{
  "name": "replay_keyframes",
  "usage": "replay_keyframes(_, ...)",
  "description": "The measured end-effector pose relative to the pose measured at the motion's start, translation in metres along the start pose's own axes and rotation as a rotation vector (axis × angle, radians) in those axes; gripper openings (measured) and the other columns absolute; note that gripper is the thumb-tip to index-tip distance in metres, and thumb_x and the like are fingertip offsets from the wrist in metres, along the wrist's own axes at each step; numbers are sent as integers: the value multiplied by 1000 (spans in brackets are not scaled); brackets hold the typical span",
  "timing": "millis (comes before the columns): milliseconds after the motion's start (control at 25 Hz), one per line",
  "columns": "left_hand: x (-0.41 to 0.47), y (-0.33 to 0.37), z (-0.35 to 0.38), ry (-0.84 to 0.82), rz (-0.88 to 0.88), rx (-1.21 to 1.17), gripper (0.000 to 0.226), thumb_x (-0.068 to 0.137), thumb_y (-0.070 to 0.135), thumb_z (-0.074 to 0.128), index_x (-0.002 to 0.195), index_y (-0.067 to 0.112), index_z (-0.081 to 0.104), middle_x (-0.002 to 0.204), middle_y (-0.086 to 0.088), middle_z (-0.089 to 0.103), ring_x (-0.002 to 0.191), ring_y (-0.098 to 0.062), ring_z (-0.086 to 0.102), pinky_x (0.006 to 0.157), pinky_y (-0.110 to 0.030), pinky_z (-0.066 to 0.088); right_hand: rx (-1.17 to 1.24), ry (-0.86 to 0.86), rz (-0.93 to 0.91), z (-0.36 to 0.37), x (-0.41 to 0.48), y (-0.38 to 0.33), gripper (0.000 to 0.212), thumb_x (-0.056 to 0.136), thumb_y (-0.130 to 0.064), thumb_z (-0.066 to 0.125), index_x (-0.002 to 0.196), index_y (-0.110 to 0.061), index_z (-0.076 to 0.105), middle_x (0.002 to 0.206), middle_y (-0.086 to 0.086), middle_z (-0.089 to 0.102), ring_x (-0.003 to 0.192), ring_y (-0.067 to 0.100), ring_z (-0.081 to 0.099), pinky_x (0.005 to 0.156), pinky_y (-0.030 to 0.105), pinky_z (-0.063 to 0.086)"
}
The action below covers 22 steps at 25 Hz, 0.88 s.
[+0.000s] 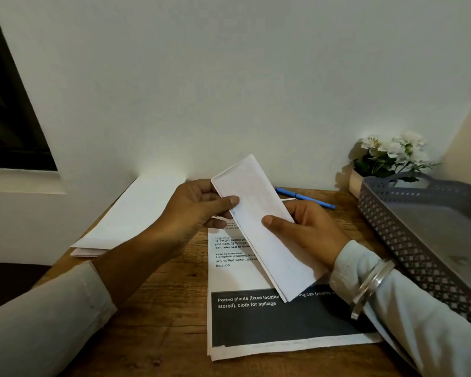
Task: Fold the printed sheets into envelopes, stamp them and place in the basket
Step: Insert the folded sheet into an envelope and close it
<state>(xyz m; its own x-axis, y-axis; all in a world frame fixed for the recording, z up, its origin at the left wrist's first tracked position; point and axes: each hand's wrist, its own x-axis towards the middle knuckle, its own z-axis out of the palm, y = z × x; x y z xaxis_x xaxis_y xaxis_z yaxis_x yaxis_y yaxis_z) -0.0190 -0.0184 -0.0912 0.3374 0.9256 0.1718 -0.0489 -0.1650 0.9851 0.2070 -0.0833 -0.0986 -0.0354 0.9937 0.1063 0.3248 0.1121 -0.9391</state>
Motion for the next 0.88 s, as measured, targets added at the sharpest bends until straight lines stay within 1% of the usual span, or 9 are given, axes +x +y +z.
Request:
replay_keyframes(120,2,2,-5,32,18,7,27,92,22,69,102,-3,69,90,-13,76,73,-18,67,63,-26,56,41,-62,52,-2,2,2,23,94,-30,70,105,-11,75,97,11,79,87,35,76,84,51,60)
replay_keyframes(240,2,4,-7,55,-15,38,36,99,30,60,93,-4,70,86,-14,74,72,-18,66,65,-28,52,82,-122,105,-3,1,2,35,86,-34,73,109,-6,74,101,14,78,91,37,75,87,54,59)
replay_keyframes(320,0,7,-8,57,-25,66,38,101,35,55,89,4,74,85,-13,73,74,-20,67,69,-32,54,87,-144,133,-5,1,-1,36,85,-32,73,110,-6,74,101,14,78,89,34,76,86,51,60)
replay_keyframes(360,-1,10,-9,37,-16,96,36,101,37,54,93,9,75,89,-12,74,77,-21,68,72,-33,55,67,-156,137,-6,1,-3,32,88,-29,72,110,-6,74,100,14,78,86,30,76,83,46,62)
replay_keyframes(480,-5,19,-8,-70,40,214,23,93,34,68,112,22,73,102,0,77,91,-19,74,82,-37,60,-58,-244,141,-4,-1,-7,21,92,-27,70,106,-12,75,97,9,79,83,25,77,74,35,63)
replay_keyframes(600,-7,24,-2,-58,91,338,17,86,29,76,101,20,77,94,5,78,84,-18,75,80,-40,63,-129,-308,122,3,-4,-9,10,93,-26,71,95,-18,76,91,6,80,79,24,76,66,29,60)
replay_keyframes(720,-8,24,-3,-25,117,365,20,93,35,67,94,18,79,89,2,78,82,-21,74,84,-48,58,-143,-311,130,4,-4,-10,12,94,-26,69,97,-17,76,91,5,80,78,22,76,64,26,59)
replay_keyframes(800,-8,22,-8,-58,102,339,27,97,36,61,98,17,80,92,-2,78,87,-25,74,89,-51,55,-147,-303,143,1,-1,-8,12,94,-28,68,99,-19,75,93,5,80,80,22,77,66,27,59)
replay_keyframes(880,-7,21,-14,-132,61,327,24,97,32,62,107,16,77,97,-3,78,91,-25,75,90,-49,58,-127,-292,155,-2,0,-6,18,93,-30,69,103,-16,75,95,7,79,83,24,77,70,31,59)
